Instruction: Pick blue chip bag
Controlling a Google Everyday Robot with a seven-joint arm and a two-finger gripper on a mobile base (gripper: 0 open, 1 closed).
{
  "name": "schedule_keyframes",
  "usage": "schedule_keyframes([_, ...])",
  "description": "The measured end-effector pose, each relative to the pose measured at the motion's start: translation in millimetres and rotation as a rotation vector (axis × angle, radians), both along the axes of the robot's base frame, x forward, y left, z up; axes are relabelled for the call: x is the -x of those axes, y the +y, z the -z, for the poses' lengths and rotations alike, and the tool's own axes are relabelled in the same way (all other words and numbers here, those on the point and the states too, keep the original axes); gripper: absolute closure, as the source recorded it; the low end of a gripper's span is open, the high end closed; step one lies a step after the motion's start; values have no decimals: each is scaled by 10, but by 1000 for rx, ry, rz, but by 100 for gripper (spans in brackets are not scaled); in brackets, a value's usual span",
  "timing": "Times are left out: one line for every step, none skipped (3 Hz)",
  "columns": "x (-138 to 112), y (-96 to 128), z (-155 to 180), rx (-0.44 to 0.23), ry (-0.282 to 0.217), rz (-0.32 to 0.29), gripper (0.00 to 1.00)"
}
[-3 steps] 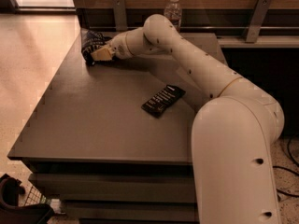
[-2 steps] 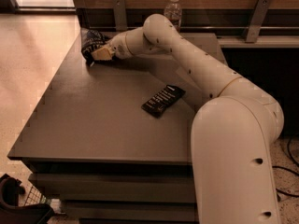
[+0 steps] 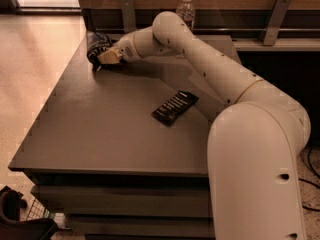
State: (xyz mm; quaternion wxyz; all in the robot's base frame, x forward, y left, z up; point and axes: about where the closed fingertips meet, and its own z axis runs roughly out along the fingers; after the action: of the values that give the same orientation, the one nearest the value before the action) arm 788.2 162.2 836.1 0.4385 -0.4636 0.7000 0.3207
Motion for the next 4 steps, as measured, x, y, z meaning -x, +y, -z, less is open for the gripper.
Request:
schedule_keyframes([138, -70, -201, 23, -20, 7, 100])
schedule_keyframes([277, -174, -424, 37, -46, 23, 100])
schedule_keyframes([429, -325, -719, 32, -90, 37, 100])
schedule_keyframes([519, -441, -905, 27, -118, 49, 100])
